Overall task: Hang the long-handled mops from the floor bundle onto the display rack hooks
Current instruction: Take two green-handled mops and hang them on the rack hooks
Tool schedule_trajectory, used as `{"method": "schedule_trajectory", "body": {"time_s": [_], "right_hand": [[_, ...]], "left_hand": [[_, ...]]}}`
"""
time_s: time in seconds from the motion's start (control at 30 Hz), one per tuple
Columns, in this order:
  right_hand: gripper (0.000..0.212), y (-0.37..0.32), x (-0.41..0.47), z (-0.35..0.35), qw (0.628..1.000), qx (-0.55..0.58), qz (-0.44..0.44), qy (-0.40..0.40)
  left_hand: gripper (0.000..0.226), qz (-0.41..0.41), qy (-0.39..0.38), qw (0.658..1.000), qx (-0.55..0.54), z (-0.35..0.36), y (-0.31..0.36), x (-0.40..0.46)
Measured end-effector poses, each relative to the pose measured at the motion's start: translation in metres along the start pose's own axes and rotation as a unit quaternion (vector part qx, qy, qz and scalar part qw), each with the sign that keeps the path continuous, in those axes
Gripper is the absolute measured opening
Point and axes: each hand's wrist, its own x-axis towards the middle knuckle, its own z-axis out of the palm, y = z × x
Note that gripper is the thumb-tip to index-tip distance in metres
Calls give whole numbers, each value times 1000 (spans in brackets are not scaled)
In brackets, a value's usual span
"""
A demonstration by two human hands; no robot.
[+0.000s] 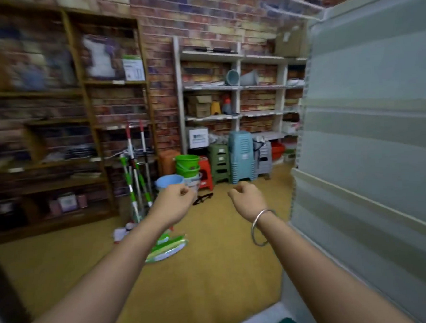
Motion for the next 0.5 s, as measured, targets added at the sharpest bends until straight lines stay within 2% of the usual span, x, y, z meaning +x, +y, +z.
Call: {"method": "schedule_trajectory", "body": {"time_s": [0.27, 0.4, 0.5], "right_hand": [[26, -74, 45, 144, 988, 48, -67, -128], [17, -88, 69, 192, 982, 50, -87, -157], [19, -94, 94, 219, 979, 57, -93, -173]], "left_hand": [[27, -59, 74, 994, 60, -91, -76, 43], [32, -92, 87, 990, 59, -113, -113, 65], [32, -106, 103, 987, 64, -120, -135, 90]]}}
